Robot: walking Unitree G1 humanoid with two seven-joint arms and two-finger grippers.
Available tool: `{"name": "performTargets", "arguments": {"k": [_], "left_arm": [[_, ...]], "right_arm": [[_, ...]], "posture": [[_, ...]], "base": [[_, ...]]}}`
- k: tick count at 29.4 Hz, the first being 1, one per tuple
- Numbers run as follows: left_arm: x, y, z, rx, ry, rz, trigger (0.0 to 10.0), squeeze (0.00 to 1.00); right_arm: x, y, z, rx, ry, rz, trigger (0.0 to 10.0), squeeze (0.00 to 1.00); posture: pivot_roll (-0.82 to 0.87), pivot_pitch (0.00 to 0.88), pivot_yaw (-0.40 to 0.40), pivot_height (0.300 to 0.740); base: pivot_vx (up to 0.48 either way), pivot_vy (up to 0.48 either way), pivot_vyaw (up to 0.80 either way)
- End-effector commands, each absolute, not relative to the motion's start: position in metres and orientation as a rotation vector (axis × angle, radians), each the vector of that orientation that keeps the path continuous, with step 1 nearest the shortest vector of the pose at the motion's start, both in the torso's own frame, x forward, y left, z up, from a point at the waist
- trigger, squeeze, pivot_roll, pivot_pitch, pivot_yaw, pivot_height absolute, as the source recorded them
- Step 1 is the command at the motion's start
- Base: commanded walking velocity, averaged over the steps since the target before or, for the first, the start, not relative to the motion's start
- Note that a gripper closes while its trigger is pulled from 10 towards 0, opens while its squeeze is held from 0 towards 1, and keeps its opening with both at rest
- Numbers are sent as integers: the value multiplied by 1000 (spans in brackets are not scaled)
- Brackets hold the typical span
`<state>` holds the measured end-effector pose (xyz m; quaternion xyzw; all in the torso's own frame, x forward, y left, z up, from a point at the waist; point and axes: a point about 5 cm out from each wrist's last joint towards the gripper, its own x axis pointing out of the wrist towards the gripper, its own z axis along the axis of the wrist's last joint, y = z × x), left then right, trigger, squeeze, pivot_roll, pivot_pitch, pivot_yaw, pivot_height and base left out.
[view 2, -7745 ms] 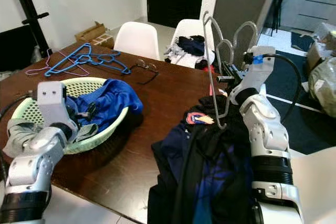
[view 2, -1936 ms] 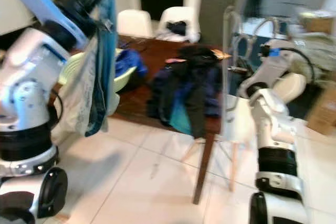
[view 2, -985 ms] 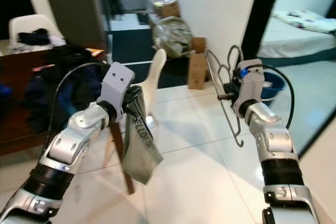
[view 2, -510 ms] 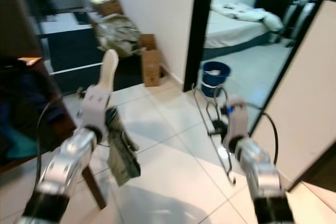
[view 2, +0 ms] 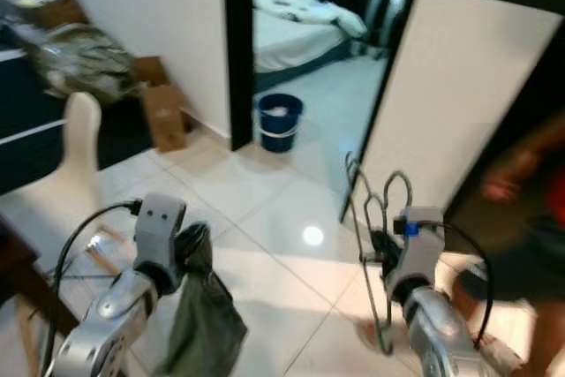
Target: Hang hanger
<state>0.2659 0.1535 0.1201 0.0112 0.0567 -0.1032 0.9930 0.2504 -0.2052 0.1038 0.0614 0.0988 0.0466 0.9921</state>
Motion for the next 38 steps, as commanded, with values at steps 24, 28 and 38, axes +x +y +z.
{"name": "performTargets", "arguments": {"k": [24,28,38], "left_arm": [[278,153,129,-162,65,-269,10000,0],[280,153,130,-171,66,-278,10000,0],[283,154,131,-169,66,-285,10000,0]], "right_arm": [[262,-200,113,197,184,131,10000,0],[263,-200,114,206,185,136,10000,0],[266,-199,116,213,183,143,10000,0]], "posture": [[20,70,-73,740],[20,73,-72,740],[16,79,-63,740]], "base": [[0,0,-800],[0,0,-800],[0,0,-800]]}}
